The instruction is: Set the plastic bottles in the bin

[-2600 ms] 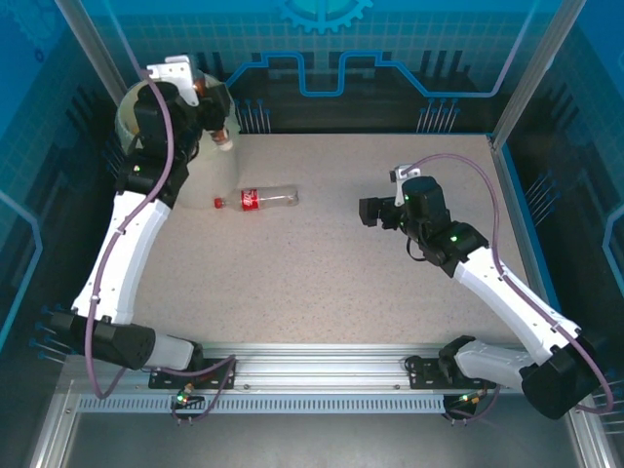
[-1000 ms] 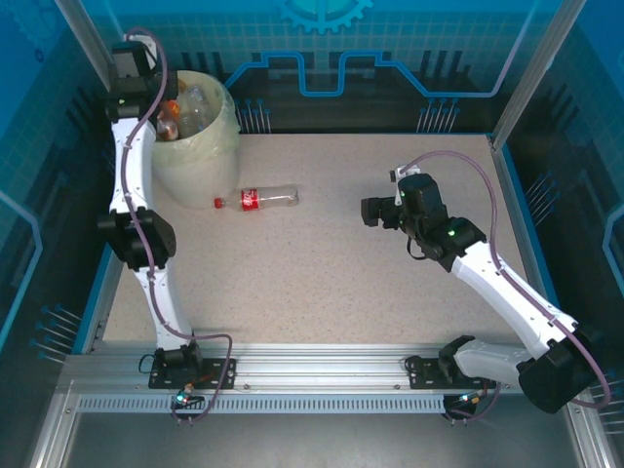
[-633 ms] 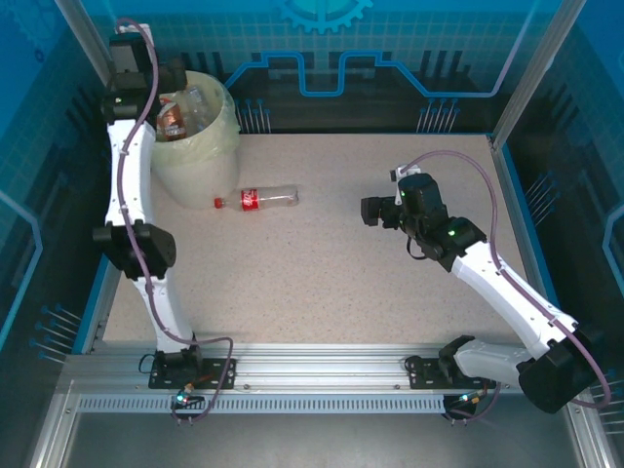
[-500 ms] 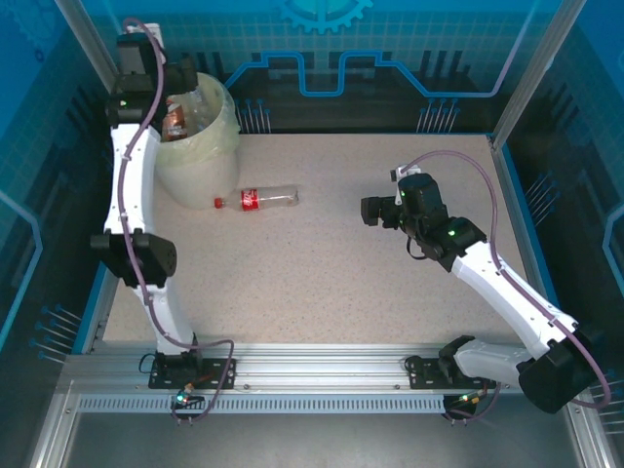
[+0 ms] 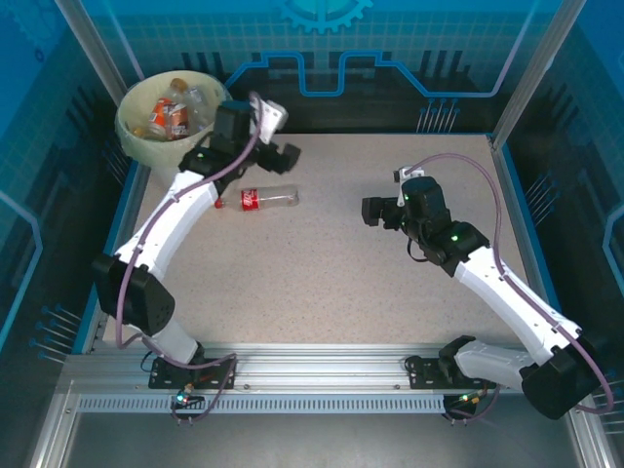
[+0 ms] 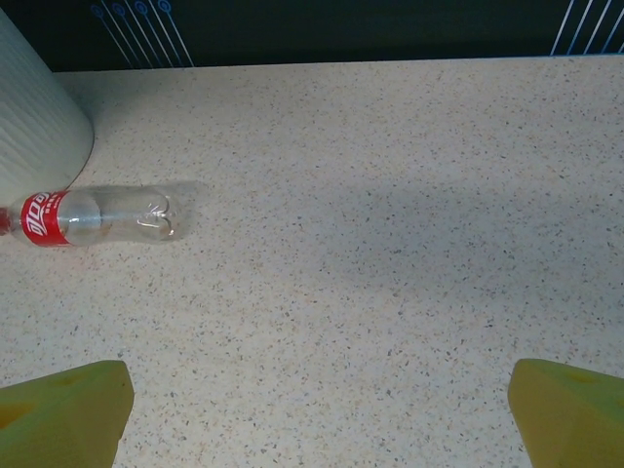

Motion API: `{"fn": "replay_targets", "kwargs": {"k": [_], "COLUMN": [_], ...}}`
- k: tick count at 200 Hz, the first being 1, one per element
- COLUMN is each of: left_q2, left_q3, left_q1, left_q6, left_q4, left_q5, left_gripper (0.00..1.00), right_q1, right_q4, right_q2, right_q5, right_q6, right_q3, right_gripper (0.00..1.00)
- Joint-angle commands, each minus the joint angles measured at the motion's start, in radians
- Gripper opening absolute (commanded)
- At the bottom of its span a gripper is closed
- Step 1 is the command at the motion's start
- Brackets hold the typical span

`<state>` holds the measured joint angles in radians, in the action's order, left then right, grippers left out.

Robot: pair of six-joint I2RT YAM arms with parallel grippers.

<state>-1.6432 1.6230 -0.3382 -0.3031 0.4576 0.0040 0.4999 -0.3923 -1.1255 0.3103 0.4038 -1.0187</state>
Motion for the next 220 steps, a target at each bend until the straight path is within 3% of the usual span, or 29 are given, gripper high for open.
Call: {"fn": "replay_targets", "kwargs": {"k": [1,64,96,122,193,220], "left_q2": [-0.025,-0.236,-0.342,-0.458,-0.673,-0.709], "left_q3": [-0.017,0.074,0.166,0.274,0.446,0.438], "left_q1": [-0.029,-0.017,0.026,0.048,0.094,0.097], "left_q6": [-0.196,-0.41,-0.431,-0.475,-0.517,-0.501], "left_q4": [0.068,0.289,0.36,0.453,0.504,0.498], "left_q5": [0.078,-0.024,-0.005,-0.08,-0.144,-0.113], "left_gripper": [0.99,0.99,0.99,0.99,0.99,0.99], "right_q1": [-0.011,-0.011,-0.011,-0.011,-0.012,-0.011], "right_q4": [0.029,0.032,0.03,0.033,0.01,-0.003], "right_q2": [0.027,0.041,0.041,0.044,0.059,0.068], "right_q5": [-0.004,0.021,0.01,0.0,-0.008,-0.002], "right_q6": [-0.005,-0.013,-0.024,-0.031,-0.046,-0.047], "right_q3": [0.023,0.035,0.034,0.04,0.033,0.036], "right_gripper": [1.0,1.0,1.0,1.0,1.0,1.0]}}
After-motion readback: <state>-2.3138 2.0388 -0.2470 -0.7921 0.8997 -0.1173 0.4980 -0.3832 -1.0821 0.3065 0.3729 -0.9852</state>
